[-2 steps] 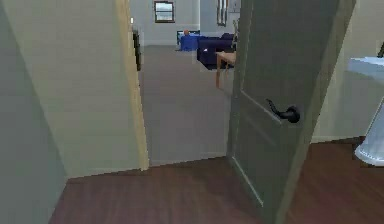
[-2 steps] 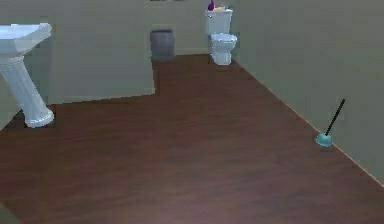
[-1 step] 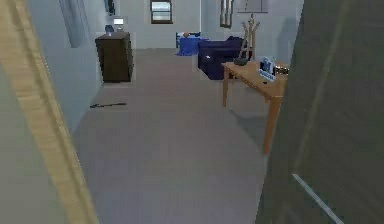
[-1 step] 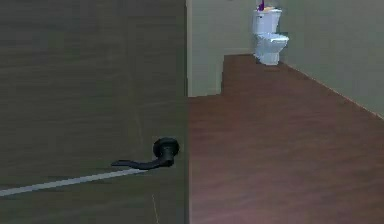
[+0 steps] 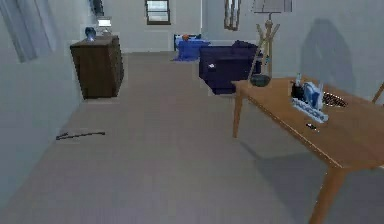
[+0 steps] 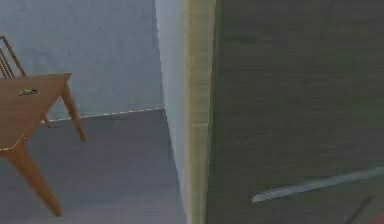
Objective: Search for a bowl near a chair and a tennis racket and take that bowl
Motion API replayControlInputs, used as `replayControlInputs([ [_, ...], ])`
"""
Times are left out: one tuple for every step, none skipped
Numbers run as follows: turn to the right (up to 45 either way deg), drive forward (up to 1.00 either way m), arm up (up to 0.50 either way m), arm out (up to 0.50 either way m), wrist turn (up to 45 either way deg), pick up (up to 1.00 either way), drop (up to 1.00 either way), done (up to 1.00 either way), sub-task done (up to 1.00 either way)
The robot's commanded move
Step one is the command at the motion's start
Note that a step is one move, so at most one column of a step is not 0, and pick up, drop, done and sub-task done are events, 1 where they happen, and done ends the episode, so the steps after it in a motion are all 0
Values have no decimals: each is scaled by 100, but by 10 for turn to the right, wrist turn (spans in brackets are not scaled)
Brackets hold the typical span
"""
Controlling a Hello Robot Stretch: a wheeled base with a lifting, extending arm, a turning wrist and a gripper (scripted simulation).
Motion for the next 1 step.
replayControlInputs([
  [420, 0, 0, 0, 0, 0, 0, 0, 0],
])
